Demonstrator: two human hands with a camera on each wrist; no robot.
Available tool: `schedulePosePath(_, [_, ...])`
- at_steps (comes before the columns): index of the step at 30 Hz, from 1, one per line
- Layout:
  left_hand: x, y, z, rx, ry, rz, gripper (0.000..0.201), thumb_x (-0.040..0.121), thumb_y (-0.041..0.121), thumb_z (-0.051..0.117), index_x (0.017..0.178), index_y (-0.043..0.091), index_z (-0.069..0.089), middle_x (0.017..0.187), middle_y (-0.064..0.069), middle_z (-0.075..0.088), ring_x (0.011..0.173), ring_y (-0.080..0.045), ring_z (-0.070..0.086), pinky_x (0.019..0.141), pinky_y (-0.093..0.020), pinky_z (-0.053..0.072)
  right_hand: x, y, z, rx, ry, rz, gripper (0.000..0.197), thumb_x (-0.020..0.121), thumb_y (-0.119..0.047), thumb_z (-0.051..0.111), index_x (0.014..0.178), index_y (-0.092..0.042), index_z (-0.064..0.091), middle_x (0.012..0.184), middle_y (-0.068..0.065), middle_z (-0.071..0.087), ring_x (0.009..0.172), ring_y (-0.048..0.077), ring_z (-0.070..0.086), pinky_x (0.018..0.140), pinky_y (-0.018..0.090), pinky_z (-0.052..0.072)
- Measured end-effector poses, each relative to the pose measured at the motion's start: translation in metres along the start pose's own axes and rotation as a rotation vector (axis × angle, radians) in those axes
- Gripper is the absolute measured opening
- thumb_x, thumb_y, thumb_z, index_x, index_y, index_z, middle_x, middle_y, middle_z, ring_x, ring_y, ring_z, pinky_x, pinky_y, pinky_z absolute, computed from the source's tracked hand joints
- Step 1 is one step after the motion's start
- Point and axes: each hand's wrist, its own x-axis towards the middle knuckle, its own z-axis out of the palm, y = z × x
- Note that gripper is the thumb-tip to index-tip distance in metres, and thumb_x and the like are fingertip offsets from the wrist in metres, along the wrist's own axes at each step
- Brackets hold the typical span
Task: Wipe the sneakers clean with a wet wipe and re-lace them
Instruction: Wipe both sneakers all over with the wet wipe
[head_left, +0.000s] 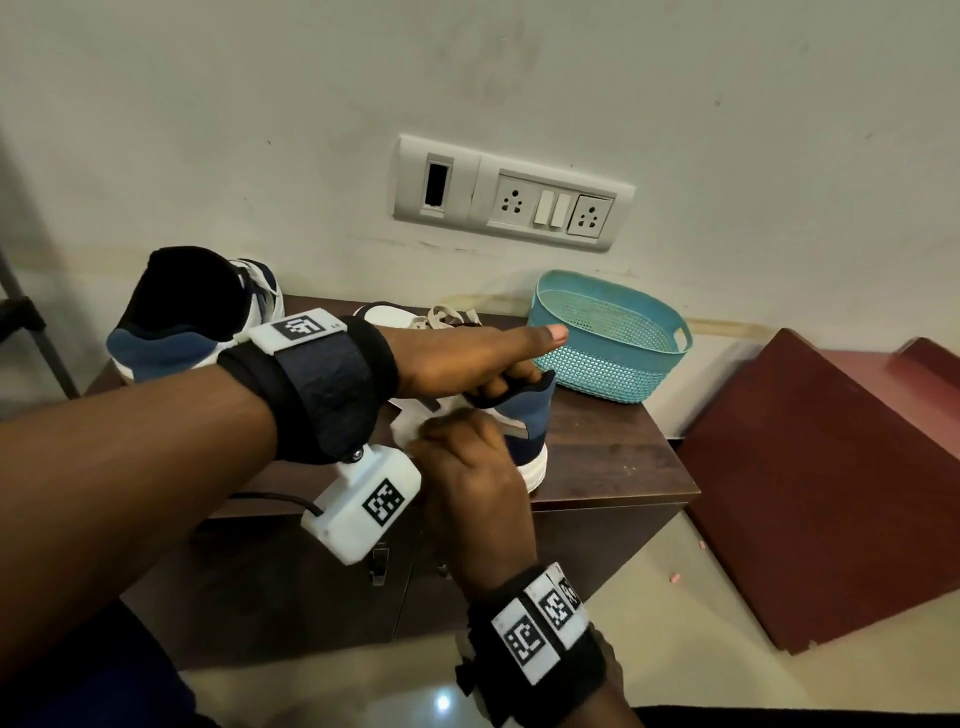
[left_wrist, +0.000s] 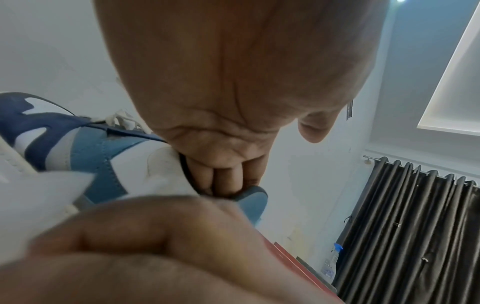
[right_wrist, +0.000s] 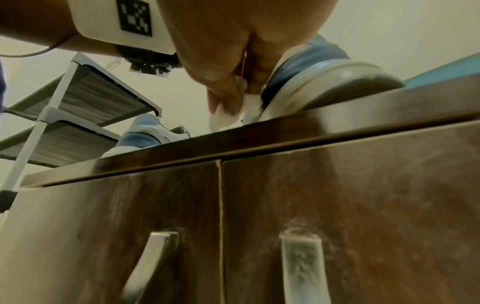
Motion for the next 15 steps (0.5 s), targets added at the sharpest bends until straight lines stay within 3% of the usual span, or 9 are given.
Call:
schedulePosePath(1, [-0.002, 0.0, -0.004, -0.044, -0.061, -0.018, 0.081, 0.094, 0.073, 0.027, 0.092, 0.004, 0.07, 0.068, -0.004, 0.048, 0.065, -0.022, 0.045, 0.083, -0.035, 0.045, 0.0, -0.001, 0.002, 0.016, -0.049, -0.014, 0.01, 0.084, -0.002, 0.076, 0.094, -0.004, 0.076, 0.103, 0.008, 0.07, 0.104, 0.026, 0.059, 0.083, 0.034, 0.052])
schedulePosePath(2, [-0.008, 0.005, -0.007, -0.038, -0.094, 0.021, 0.092, 0.086, 0.08, 0.022, 0.113, 0.006, 0.068, 0.089, -0.002, 0.05, 0.08, -0.02, 0.045, 0.087, -0.038, 0.039, -0.002, 0.0, -0.001, 0.032, -0.059, -0.023, 0.01, 0.084, -0.002, 0.075, 0.093, -0.004, 0.076, 0.104, 0.008, 0.07, 0.104, 0.026, 0.06, 0.083, 0.035, 0.052])
schedulePosePath(4, [-0.008, 0.003, -0.014, -0.025, -0.108, -0.021, 0.099, 0.081, 0.086, 0.02, 0.13, 0.011, 0.064, 0.108, 0.002, 0.054, 0.096, -0.018, 0.051, 0.096, -0.036, 0.04, -0.012, 0.002, -0.017, 0.078, 0.046, -0.013, 0.012, 0.086, 0.003, 0.07, 0.093, -0.004, 0.077, 0.104, 0.009, 0.07, 0.103, 0.026, 0.062, 0.088, 0.032, 0.051])
schedulePosePath(6, [-0.005, -0.003, -0.013, -0.021, -0.098, 0.02, 0.093, 0.083, 0.086, 0.02, 0.129, 0.019, 0.065, 0.112, 0.006, 0.063, 0.097, -0.012, 0.057, 0.102, -0.04, 0.044, -0.025, 0.007, -0.04, 0.124, 0.214, 0.087, 0.016, 0.087, 0.008, 0.068, 0.095, -0.003, 0.077, 0.103, 0.01, 0.069, 0.1, 0.024, 0.064, 0.09, 0.029, 0.051])
schedulePosePath(7, [-0.003, -0.004, -0.012, -0.011, -0.102, 0.052, 0.085, 0.084, 0.082, 0.021, 0.123, 0.021, 0.066, 0.107, 0.007, 0.064, 0.092, -0.011, 0.057, 0.1, -0.038, 0.045, -0.031, 0.013, -0.049, 0.149, 0.303, 0.169, 0.016, 0.088, 0.008, 0.068, 0.096, -0.003, 0.077, 0.102, 0.011, 0.068, 0.098, 0.023, 0.066, 0.088, 0.029, 0.052])
schedulePosePath(10, [0.0, -0.006, -0.009, 0.077, -0.085, 0.139, 0.053, 0.099, 0.065, 0.037, 0.084, 0.019, 0.057, 0.078, -0.005, 0.05, 0.071, -0.018, 0.045, 0.077, -0.042, 0.043, -0.029, 0.035, -0.056, 0.349, 0.51, 0.462, 0.022, 0.091, 0.006, 0.07, 0.107, -0.008, 0.074, 0.106, 0.011, 0.068, 0.1, 0.022, 0.069, 0.088, 0.038, 0.056])
schedulePosePath(11, [0.001, -0.008, -0.009, 0.119, -0.089, 0.161, 0.047, 0.1, 0.056, 0.046, 0.083, 0.013, 0.056, 0.076, -0.012, 0.051, 0.069, -0.019, 0.047, 0.074, -0.045, 0.045, -0.024, 0.039, -0.054, 0.428, 0.532, 0.52, 0.027, 0.09, 0.006, 0.071, 0.109, -0.013, 0.074, 0.107, 0.01, 0.069, 0.102, 0.02, 0.069, 0.09, 0.037, 0.056])
schedulePosePath(13, [0.002, -0.011, -0.007, 0.187, -0.106, 0.216, 0.034, 0.092, 0.044, 0.064, 0.1, 0.011, 0.063, 0.084, -0.018, 0.065, 0.07, -0.023, 0.059, 0.074, -0.05, 0.051, -0.016, 0.037, -0.048, 0.498, 0.5, 0.547, 0.033, 0.088, 0.006, 0.072, 0.108, -0.02, 0.074, 0.106, 0.007, 0.071, 0.101, 0.015, 0.069, 0.091, 0.03, 0.055])
schedulePosePath(15, [-0.001, -0.014, -0.009, 0.248, -0.104, 0.237, 0.033, 0.088, 0.037, 0.076, 0.11, 0.017, 0.061, 0.086, -0.003, 0.07, 0.073, -0.015, 0.067, 0.071, -0.043, 0.057, -0.016, 0.024, -0.042, 0.528, 0.464, 0.561, 0.032, 0.087, 0.007, 0.073, 0.105, -0.019, 0.075, 0.105, 0.003, 0.073, 0.1, 0.012, 0.07, 0.09, 0.024, 0.054])
